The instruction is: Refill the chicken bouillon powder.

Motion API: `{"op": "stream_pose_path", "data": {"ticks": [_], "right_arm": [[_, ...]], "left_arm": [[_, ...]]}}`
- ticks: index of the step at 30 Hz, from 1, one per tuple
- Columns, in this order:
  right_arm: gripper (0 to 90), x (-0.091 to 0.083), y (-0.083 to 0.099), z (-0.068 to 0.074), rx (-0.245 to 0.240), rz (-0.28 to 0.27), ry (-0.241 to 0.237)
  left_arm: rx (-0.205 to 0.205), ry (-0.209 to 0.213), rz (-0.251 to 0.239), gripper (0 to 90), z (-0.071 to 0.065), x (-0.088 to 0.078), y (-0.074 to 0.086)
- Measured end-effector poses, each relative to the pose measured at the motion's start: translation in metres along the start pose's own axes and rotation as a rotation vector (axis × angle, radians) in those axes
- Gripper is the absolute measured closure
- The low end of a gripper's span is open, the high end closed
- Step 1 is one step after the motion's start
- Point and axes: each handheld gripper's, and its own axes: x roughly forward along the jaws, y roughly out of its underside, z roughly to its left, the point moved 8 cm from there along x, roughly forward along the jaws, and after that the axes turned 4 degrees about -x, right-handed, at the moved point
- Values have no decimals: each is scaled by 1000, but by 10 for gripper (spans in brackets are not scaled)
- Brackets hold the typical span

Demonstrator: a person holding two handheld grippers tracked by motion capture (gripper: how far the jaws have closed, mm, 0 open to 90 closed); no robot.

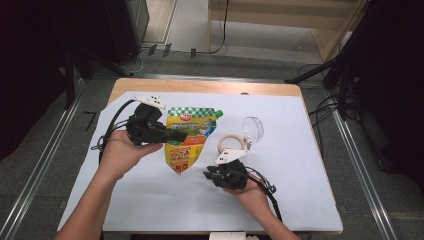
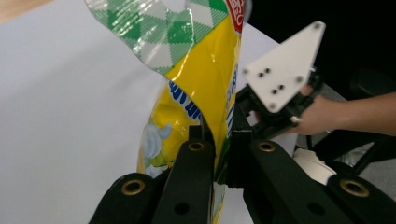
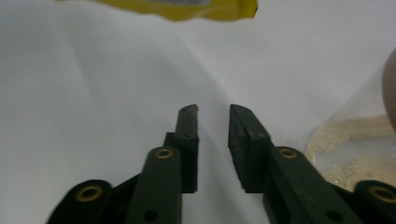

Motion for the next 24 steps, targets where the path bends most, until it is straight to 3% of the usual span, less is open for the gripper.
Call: {"op": "stream_pose_path", "data": {"ticks": [4, 9, 15, 17, 19, 21, 24], "right_arm": [[851, 0, -3, -3, 9, -23, 20], [853, -2, -6, -4, 3, -77, 43], [797, -3, -9, -2, -34, -110, 28], [718, -2, -11, 6, -102, -118, 11], [725, 0, -10, 10, -132, -92, 25], [725, 1, -10, 15, -152, -93, 9], [727, 1, -10, 18, -149, -93, 6]], "left_arm": [[19, 53, 10, 900, -19, 5, -3], [25, 95, 11, 900, -37, 6, -6], [0, 103, 4, 900, -35, 6, -6], [-20, 99, 5, 900, -31, 8, -6], [-44, 111, 2, 900, -28, 10, -5], [-48, 118, 2, 900, -27, 10, -5], [-69, 125, -16, 900, -25, 11, -7]]}}
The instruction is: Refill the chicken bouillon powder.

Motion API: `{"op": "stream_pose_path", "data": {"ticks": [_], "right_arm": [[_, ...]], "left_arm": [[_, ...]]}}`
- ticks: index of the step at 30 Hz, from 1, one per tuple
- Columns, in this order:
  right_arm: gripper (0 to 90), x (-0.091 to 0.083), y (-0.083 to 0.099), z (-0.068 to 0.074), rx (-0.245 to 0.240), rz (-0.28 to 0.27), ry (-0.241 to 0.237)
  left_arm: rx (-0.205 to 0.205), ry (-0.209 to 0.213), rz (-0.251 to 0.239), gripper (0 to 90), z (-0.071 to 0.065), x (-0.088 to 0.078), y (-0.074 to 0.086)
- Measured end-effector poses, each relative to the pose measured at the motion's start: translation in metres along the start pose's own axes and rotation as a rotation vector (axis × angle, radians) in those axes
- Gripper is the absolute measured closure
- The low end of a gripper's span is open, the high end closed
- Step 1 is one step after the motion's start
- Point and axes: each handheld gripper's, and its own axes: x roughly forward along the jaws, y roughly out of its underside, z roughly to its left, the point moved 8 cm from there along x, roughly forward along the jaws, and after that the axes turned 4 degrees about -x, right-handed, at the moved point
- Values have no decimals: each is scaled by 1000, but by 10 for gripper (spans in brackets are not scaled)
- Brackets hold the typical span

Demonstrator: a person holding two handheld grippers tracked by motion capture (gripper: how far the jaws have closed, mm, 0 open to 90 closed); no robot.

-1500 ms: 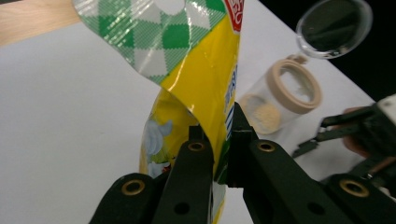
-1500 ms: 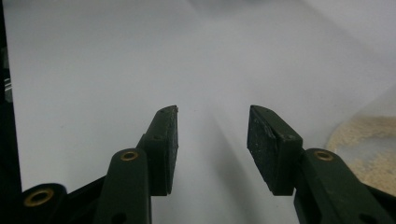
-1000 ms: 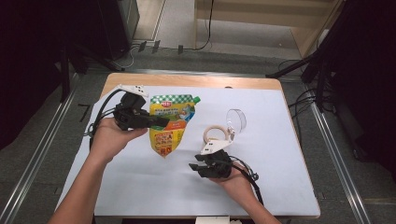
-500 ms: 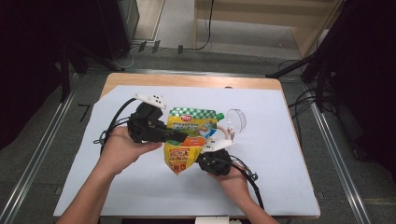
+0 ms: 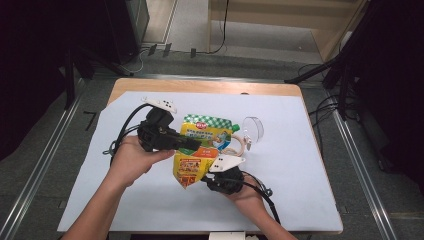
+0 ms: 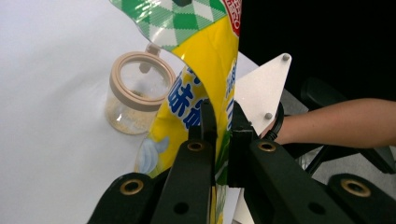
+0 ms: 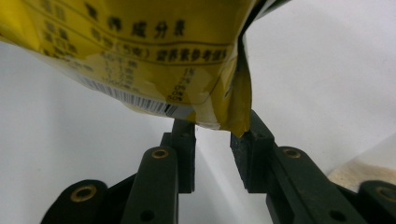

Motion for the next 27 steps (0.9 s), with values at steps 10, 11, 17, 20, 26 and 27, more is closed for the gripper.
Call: {"op": "stream_pose_path", "data": {"ticks": [10, 11, 17, 20, 26, 27], "right_arm": [[765, -1, -3, 14, -45, 12, -31], [770, 0, -4, 16, -50, 11, -33], [774, -1, -6, 20, -52, 6, -45], [775, -1, -6, 22, -57, 10, -55], [770, -1, -7, 22, -63, -7, -51], [769, -1, -7, 21, -64, -16, -50]], "left_arm": [[-21, -18, -35, 876, 2, 2, -3], [-20, -22, -35, 867, 2, 2, -3], [-18, -50, -25, 835, 4, 8, -2], [-15, -54, -23, 831, 4, 9, -1], [17, -50, -18, 900, -4, 11, -2], [21, -48, -17, 900, -5, 11, -2]]}}
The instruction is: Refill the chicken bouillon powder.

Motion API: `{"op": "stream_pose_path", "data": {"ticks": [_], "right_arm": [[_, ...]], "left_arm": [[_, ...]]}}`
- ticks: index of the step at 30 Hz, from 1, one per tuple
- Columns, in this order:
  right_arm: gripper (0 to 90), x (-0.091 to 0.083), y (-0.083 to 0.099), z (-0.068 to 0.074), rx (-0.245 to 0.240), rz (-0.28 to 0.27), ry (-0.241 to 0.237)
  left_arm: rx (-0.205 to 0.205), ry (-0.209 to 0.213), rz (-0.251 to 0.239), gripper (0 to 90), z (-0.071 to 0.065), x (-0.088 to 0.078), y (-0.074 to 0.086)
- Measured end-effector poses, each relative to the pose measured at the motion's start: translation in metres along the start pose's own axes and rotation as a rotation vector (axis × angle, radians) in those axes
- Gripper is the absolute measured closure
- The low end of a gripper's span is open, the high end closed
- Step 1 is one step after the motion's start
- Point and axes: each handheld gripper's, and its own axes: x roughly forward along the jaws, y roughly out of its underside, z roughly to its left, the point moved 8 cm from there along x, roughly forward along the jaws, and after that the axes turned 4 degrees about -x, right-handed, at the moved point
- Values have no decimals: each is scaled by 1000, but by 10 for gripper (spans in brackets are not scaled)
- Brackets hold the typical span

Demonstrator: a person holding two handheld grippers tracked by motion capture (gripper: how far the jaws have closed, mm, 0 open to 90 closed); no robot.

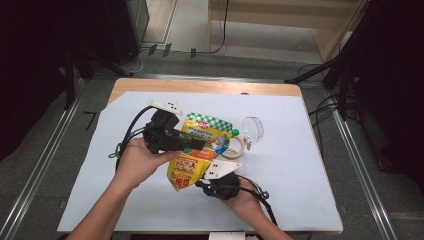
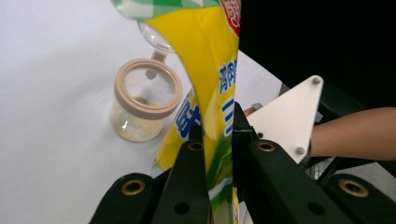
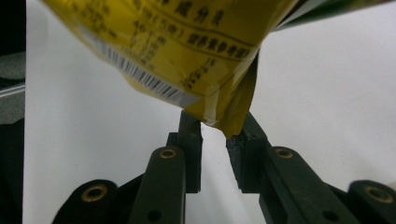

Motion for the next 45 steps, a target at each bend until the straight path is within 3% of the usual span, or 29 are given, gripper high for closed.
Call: {"op": "stream_pose_path", "data": {"ticks": [3, 6, 10, 12, 15, 19, 21, 25, 29, 30, 33, 36, 39, 41, 43, 44, 45], "right_arm": [[766, -2, -1, -5, -18, -22, 37], [735, -4, -2, -8, -5, -49, 42], [699, -4, -2, -10, -2, -68, 49], [650, -3, -3, -10, -10, -83, 62], [654, -2, -2, -10, -21, -88, 76], [709, 5, 6, -7, -4, -67, 60], [716, 8, 10, -4, 3, -63, 48], [730, 3, 3, -3, 4, -133, 58], [726, -5, -4, -5, 28, -175, 63], [720, -7, -6, -3, 14, -169, 66], [717, -6, -7, 0, -4, -140, 67], [726, -2, -8, 10, -31, -106, 50], [735, 0, -8, 15, -45, -91, 40], [722, 0, -11, 21, -53, -95, 29], [714, -1, -14, 22, -64, -104, 22], [710, -1, -15, 25, -80, -77, 24], [709, -1, -16, 27, -74, -75, 20]], "left_arm": [[0, 27, -16, 900, -4, -1, -2], [-11, 47, -23, 900, -6, -1, -3], [-33, 81, -29, 900, -7, -2, -4], [-67, 122, -33, 900, -6, -3, -4], [-89, 134, -43, 900, -3, -5, -4], [-115, 192, -68, 900, -4, -10, -7], [-113, 200, -59, 900, -7, -9, -6], [-115, 200, -40, 900, -8, -4, -4], [-133, 207, -63, 900, -5, -4, -5], [-126, 145, -78, 900, 1, -4, -6], [-125, 122, -81, 900, 4, -2, -6], [-111, 46, -86, 867, 9, 7, -6], [-105, 35, -77, 847, 11, 11, -4], [-89, -33, -45, 835, 17, 18, -1], [-81, -54, -43, 819, 19, 20, 0], [-93, -38, -41, 818, 19, 23, 1], [-83, -53, -35, 816, 19, 24, 1]]}}
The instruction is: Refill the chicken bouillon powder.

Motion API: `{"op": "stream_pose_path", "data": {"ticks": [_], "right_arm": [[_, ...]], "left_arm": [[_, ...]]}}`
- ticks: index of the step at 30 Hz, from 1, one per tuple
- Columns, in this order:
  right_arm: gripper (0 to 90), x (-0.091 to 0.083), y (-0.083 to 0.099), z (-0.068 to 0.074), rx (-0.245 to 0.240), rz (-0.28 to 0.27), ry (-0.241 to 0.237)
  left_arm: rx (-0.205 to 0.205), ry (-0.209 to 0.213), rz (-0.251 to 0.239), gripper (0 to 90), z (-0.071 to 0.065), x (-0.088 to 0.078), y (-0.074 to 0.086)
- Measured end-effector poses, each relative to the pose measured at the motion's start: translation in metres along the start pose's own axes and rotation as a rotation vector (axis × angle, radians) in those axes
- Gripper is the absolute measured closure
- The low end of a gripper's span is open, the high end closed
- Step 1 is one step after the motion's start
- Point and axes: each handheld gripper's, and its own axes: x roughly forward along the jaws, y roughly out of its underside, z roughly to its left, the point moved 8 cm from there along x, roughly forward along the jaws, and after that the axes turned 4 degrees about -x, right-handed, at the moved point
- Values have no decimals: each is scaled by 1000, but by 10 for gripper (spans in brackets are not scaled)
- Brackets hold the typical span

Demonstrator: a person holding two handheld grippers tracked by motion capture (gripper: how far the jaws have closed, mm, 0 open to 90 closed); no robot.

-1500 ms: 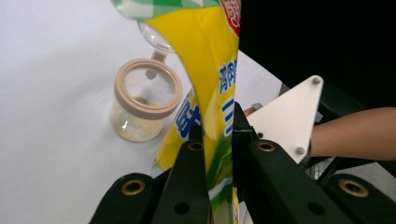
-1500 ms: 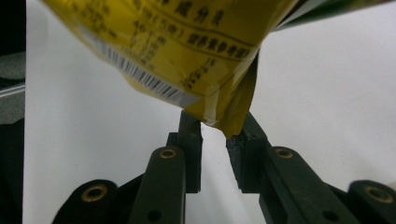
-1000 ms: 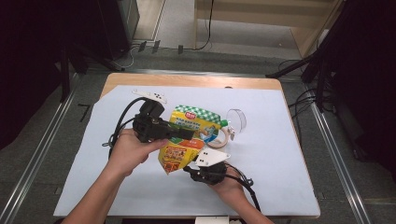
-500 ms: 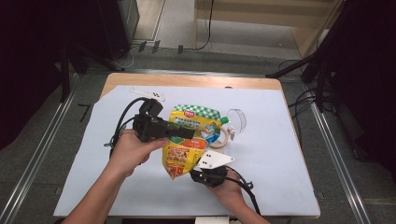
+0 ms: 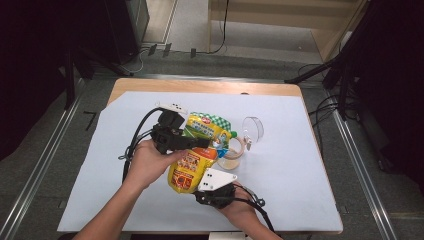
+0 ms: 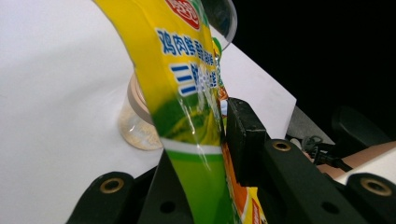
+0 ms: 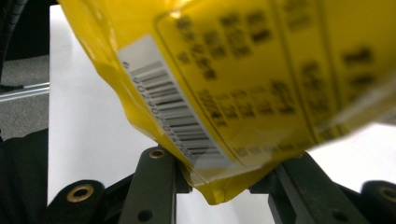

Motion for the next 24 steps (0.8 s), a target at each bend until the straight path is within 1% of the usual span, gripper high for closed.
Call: {"op": "stream_pose_path", "data": {"ticks": [1, 2, 3, 4, 5, 6, 7, 8, 9, 11, 12, 13, 16, 17, 19, 20, 22, 23, 24], "right_arm": [[710, 0, 0, 1, 14, 4, -11], [710, 0, 0, 1, 14, 4, -11], [710, 2, -1, 3, 42, 11, -33], [710, 2, -2, 4, 58, 16, -49], [708, 2, -2, 5, 61, 21, -61], [708, 2, -2, 5, 61, 21, -61], [704, 2, -3, 7, 79, 30, -86], [704, 2, -3, 7, 79, 30, -86], [701, 2, -5, 8, 101, 34, -102], [701, 1, -6, 9, 113, 35, -121], [701, 1, -6, 9, 113, 35, -121], [695, 1, -6, 10, 123, 44, -137], [690, 1, -7, 12, 125, 50, -146], [683, 1, -8, 12, 122, 50, -149], [675, 1, -9, 13, 117, 48, -153], [675, 1, -9, 13, 117, 48, -153], [665, 1, -10, 15, 114, 50, -153], [661, 2, -10, 15, 112, 51, -153], [661, 2, -10, 15, 112, 51, -153]], "left_arm": [[5, -17, 7, 805, 1, 1, 1], [5, -17, 7, 786, 1, 1, 1], [9, -40, 35, 759, 4, 5, 3], [3, -40, 45, 742, 5, 7, 4], [3, -40, 45, 721, 5, 7, 4], [0, -40, 58, 721, 6, 9, 5], [-15, -34, 66, 705, 7, 11, 5], [-15, -34, 66, 704, 7, 11, 5], [-42, -33, 75, 702, 9, 13, 5], [-59, -31, 84, 693, 12, 16, 4], [-59, -31, 84, 690, 12, 16, 4], [-72, -23, 101, 685, 13, 19, 4], [-73, -20, 113, 690, 14, 22, 4], [-77, -18, 137, 708, 14, 26, 3], [-85, -18, 157, 737, 14, 29, 1], [-85, -18, 157, 752, 14, 29, 1], [-95, -17, 185, 766, 16, 35, -1], [-104, -17, 191, 771, 17, 36, -1], [-104, -17, 191, 776, 17, 36, -1]]}}
